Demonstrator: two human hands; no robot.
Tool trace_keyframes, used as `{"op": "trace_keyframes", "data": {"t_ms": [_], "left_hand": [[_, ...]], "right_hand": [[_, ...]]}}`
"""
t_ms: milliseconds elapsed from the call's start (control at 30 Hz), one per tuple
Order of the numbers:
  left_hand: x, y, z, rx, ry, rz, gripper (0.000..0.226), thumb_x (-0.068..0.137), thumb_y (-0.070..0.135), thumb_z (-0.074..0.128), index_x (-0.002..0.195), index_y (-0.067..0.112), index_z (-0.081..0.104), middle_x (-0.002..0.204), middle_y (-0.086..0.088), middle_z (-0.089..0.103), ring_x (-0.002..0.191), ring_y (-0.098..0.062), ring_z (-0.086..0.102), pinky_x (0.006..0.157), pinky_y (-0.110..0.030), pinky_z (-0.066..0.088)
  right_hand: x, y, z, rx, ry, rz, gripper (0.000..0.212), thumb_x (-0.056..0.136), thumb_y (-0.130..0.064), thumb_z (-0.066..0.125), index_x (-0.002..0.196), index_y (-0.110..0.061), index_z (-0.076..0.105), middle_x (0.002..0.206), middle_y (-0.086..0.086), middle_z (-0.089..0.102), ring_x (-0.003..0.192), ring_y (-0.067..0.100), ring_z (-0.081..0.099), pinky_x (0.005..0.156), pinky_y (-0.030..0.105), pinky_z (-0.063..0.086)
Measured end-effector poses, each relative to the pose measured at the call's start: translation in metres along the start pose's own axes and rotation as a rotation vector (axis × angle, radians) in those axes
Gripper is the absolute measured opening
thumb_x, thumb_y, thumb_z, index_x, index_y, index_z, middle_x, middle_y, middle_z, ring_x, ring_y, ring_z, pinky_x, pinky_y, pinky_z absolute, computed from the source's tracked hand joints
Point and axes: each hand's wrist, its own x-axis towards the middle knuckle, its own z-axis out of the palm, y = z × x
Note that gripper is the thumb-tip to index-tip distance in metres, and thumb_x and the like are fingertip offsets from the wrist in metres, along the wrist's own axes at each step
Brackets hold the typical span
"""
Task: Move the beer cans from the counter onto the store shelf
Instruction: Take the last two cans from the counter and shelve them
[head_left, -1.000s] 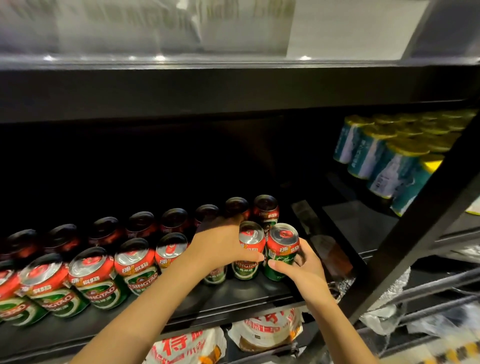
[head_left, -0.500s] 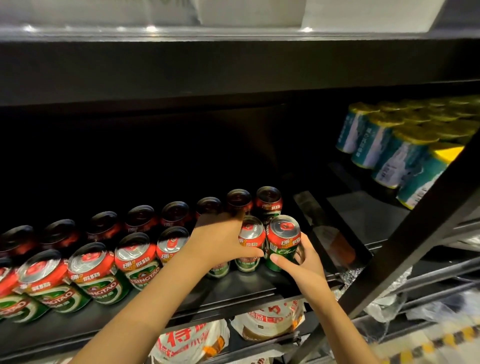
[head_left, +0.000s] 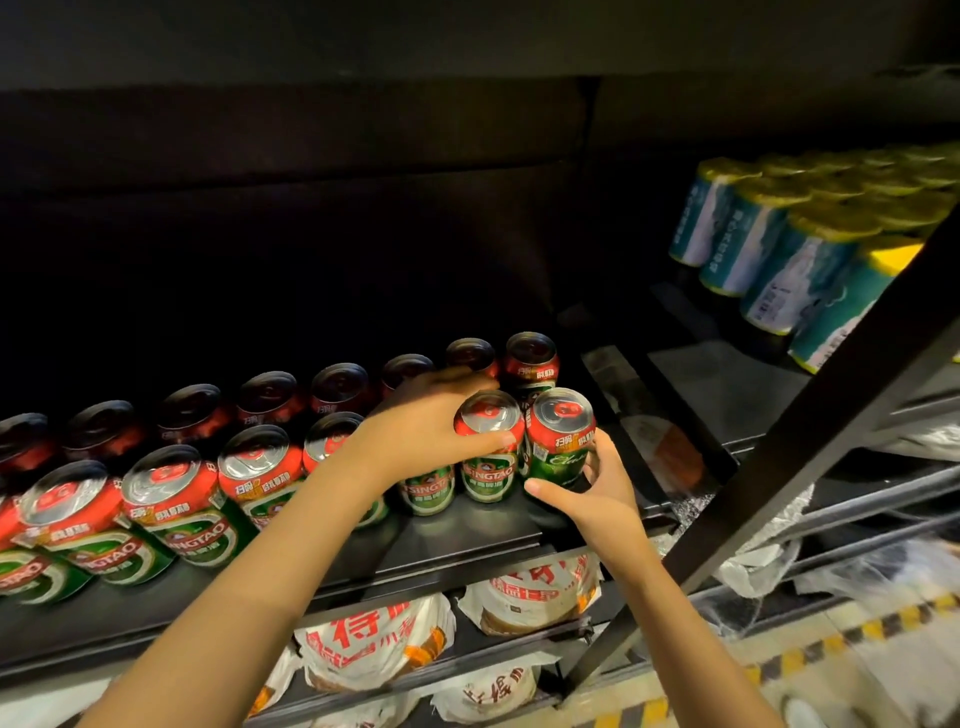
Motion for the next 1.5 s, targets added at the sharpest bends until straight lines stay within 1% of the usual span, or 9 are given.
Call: {"op": "trace_keyframes", "data": {"t_ms": [133, 300, 533, 633, 833, 933, 1067, 1233, 1500], "left_hand": [[-0.001, -0.001, -0.001, -0.014, -0.013, 0.000, 0.053, 0.077, 0.051, 0.067, 0.122, 0.026, 0.054, 0.119, 0.010, 0.059, 0.106, -0.007, 0.056, 0.093, -0.027, 0.047], [0.000, -0.001, -0.001, -0.045, 0.002, -0.042, 0.054, 0.074, 0.050, 0.070, 0.120, 0.025, 0.055, 0.115, 0.009, 0.061, 0.102, -0.009, 0.059, 0.089, -0.031, 0.050], [0.000, 0.004, -0.004, -0.058, 0.013, -0.034, 0.052, 0.076, 0.045, 0.072, 0.121, 0.023, 0.058, 0.122, 0.007, 0.059, 0.109, -0.010, 0.055, 0.090, -0.021, 0.043], [0.000, 0.004, -0.003, -0.026, 0.008, -0.041, 0.051, 0.076, 0.048, 0.070, 0.121, 0.027, 0.058, 0.125, 0.008, 0.055, 0.111, -0.010, 0.052, 0.093, -0.024, 0.043], [-0.001, 0.003, -0.003, -0.029, -0.001, -0.024, 0.056, 0.076, 0.048, 0.069, 0.125, 0.026, 0.054, 0.128, 0.008, 0.054, 0.114, -0.010, 0.052, 0.095, -0.026, 0.044], [-0.004, 0.005, -0.006, -0.090, 0.015, -0.003, 0.051, 0.078, 0.042, 0.070, 0.123, 0.023, 0.057, 0.122, 0.007, 0.059, 0.110, -0.009, 0.056, 0.091, -0.022, 0.045], [-0.002, 0.007, -0.008, -0.111, 0.011, -0.004, 0.045, 0.075, 0.042, 0.073, 0.114, 0.021, 0.063, 0.110, 0.006, 0.065, 0.099, -0.009, 0.060, 0.087, -0.026, 0.049], [0.000, 0.000, -0.003, -0.128, -0.006, -0.039, 0.051, 0.068, 0.051, 0.076, 0.112, 0.029, 0.060, 0.108, 0.013, 0.064, 0.094, -0.003, 0.061, 0.084, -0.027, 0.053], [0.001, -0.004, -0.002, -0.131, -0.032, -0.018, 0.060, 0.068, 0.051, 0.075, 0.119, 0.029, 0.054, 0.115, 0.013, 0.058, 0.100, -0.005, 0.057, 0.086, -0.025, 0.050]], "right_hand": [[0.001, 0.001, 0.005, -0.009, 0.053, -0.004, 0.070, 0.065, -0.014, 0.086, 0.119, -0.034, 0.048, 0.122, -0.003, 0.059, 0.111, 0.006, 0.058, 0.089, 0.024, 0.051], [0.000, 0.004, 0.002, -0.006, 0.068, 0.013, 0.074, 0.065, -0.013, 0.085, 0.126, -0.026, 0.045, 0.120, -0.006, 0.060, 0.113, 0.006, 0.057, 0.095, 0.028, 0.049], [-0.003, 0.000, 0.000, -0.020, -0.007, 0.013, 0.063, 0.075, -0.013, 0.078, 0.128, -0.030, 0.048, 0.120, -0.015, 0.061, 0.112, -0.004, 0.055, 0.086, 0.009, 0.047], [-0.004, 0.001, 0.001, -0.080, 0.008, -0.017, 0.060, 0.077, -0.019, 0.077, 0.128, -0.031, 0.048, 0.126, -0.016, 0.050, 0.113, -0.010, 0.049, 0.085, 0.003, 0.042], [0.002, 0.000, 0.008, -0.068, 0.077, -0.004, 0.070, 0.066, -0.013, 0.085, 0.117, -0.041, 0.045, 0.120, -0.014, 0.052, 0.108, -0.006, 0.054, 0.081, 0.008, 0.047], [0.003, 0.002, 0.008, -0.049, 0.103, 0.029, 0.072, 0.064, -0.011, 0.086, 0.119, -0.034, 0.045, 0.119, -0.009, 0.058, 0.111, 0.004, 0.056, 0.089, 0.020, 0.048], [0.000, 0.005, -0.002, -0.083, 0.020, 0.051, 0.069, 0.068, -0.011, 0.083, 0.125, -0.028, 0.048, 0.121, -0.012, 0.060, 0.115, 0.003, 0.054, 0.096, 0.025, 0.047], [-0.002, 0.002, -0.005, -0.129, -0.027, 0.045, 0.070, 0.074, -0.012, 0.079, 0.128, -0.037, 0.043, 0.118, -0.023, 0.056, 0.110, -0.013, 0.051, 0.080, 0.003, 0.044], [-0.001, 0.003, 0.003, -0.121, 0.049, 0.038, 0.077, 0.061, -0.019, 0.088, 0.124, -0.030, 0.045, 0.122, -0.010, 0.055, 0.110, 0.001, 0.056, 0.077, 0.012, 0.050]]}}
